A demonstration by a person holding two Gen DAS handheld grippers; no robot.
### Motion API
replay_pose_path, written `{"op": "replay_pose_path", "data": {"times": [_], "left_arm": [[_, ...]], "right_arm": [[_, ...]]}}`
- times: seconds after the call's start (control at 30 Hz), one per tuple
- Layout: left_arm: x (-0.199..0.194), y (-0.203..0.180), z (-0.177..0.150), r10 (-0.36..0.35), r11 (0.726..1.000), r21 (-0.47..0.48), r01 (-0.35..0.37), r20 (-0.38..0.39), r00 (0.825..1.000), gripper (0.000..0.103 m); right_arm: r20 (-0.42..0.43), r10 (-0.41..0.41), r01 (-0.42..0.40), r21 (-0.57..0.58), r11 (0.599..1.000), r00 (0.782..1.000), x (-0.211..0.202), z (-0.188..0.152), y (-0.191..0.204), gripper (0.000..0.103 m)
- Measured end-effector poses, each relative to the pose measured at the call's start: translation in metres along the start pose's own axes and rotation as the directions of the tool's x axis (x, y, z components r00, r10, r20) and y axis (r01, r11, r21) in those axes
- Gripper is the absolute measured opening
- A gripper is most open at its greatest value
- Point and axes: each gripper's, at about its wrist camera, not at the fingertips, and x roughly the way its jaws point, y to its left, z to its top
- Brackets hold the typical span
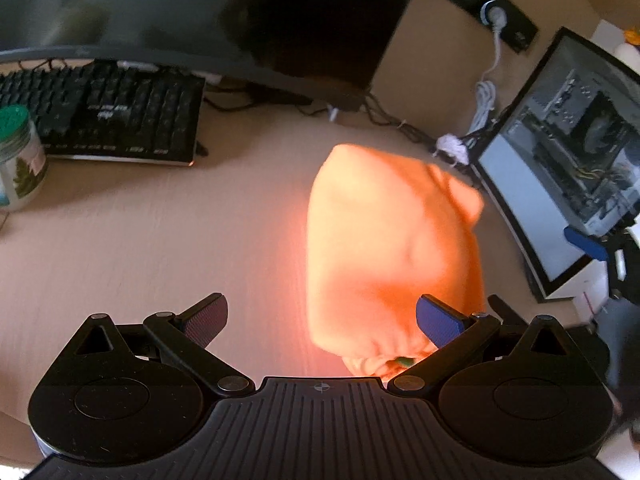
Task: Fold clothes
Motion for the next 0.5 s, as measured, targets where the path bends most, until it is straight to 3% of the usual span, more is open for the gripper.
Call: {"op": "replay_pose_path", "data": {"times": [0.1, 0.17, 0.2, 0.23, 0.3, 0.37, 0.43, 0.5], "left_arm": [[0.004, -0.013, 0.003, -0.024, 1.000, 0.017, 0.023, 0.011, 1.000, 0.103], [0.008, -0.026, 0.006, -0.081, 0.996, 0.030, 0.080, 0.034, 0.996, 0.102], [0.010, -0.035, 0.007, -0.122, 0.992, 0.040, 0.120, 0.049, 0.991, 0.102], [0.012, -0.044, 0.007, -0.142, 0.989, 0.042, 0.139, 0.057, 0.988, 0.102], [0.016, -0.063, 0.007, -0.181, 0.983, 0.045, 0.178, 0.074, 0.981, 0.102], [0.020, -0.081, 0.003, -0.181, 0.981, 0.090, 0.175, 0.072, 0.981, 0.102], [0.025, -0.096, -0.002, -0.156, 0.979, 0.144, 0.146, 0.058, 0.986, 0.101], [0.040, -0.102, -0.005, -0.108, 0.985, 0.136, 0.104, 0.021, 0.994, 0.099]], "right_arm": [[-0.092, 0.040, -0.035, 0.065, 0.997, 0.995, 0.015, -0.014, -0.031, 0.103], [-0.094, 0.092, -0.078, 0.149, 0.986, 0.991, 0.016, -0.020, -0.052, 0.103], [-0.059, 0.174, -0.155, 0.242, 0.958, 0.983, 0.018, -0.021, -0.068, 0.103], [-0.017, 0.251, -0.231, 0.330, 0.915, 0.968, 0.020, -0.023, -0.084, 0.103], [0.082, 0.386, -0.375, 0.488, 0.788, 0.919, 0.025, -0.025, -0.116, 0.103], [0.154, 0.507, -0.481, 0.625, 0.615, 0.848, 0.046, -0.023, -0.144, 0.103], [0.262, 0.577, -0.576, 0.672, 0.465, 0.773, 0.062, -0.023, -0.161, 0.103], [0.308, 0.571, -0.588, 0.698, 0.408, 0.761, 0.075, -0.020, -0.170, 0.103]]}}
